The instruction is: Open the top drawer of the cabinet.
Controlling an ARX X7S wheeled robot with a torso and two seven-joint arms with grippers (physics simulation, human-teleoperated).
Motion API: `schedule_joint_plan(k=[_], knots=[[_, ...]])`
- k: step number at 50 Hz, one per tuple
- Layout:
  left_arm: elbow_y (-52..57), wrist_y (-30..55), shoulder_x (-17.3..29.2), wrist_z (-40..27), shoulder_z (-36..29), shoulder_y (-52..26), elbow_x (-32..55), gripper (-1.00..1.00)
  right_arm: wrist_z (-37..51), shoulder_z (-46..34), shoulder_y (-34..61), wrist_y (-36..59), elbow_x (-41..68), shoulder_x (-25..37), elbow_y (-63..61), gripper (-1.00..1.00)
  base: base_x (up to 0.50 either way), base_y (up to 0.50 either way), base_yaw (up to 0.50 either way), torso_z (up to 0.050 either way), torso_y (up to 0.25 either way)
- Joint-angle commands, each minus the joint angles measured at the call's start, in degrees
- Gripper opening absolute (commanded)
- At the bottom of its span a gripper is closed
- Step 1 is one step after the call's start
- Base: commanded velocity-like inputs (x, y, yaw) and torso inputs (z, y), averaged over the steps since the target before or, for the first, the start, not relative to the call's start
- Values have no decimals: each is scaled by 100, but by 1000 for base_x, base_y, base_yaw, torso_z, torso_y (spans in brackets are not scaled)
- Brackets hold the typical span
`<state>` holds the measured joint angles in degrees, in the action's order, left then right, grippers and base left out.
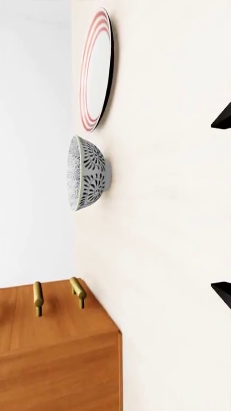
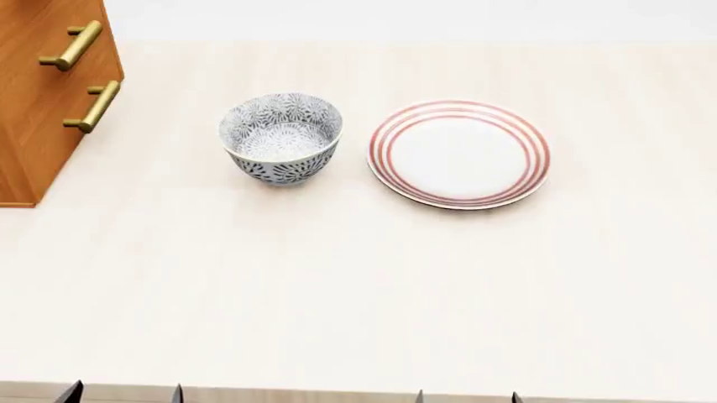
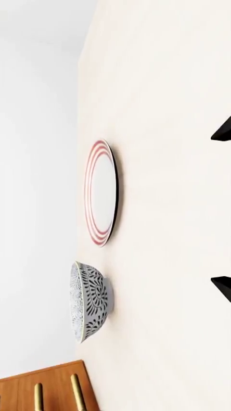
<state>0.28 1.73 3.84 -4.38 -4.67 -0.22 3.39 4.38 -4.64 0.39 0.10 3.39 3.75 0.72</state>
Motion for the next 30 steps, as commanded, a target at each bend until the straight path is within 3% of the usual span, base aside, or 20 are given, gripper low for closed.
schedule_joint_plan(k=[1,30], knots=[[-40,-28,-2,23,-4,-9,-15,100,-4,-2,-12,14,-12,-4,-30,100,0,0,0,20,0],[-51,-42,184,-181,-236,-28,160,100,210,-250,-11,-10,163,193,-33,100,0,0,0,50,0]])
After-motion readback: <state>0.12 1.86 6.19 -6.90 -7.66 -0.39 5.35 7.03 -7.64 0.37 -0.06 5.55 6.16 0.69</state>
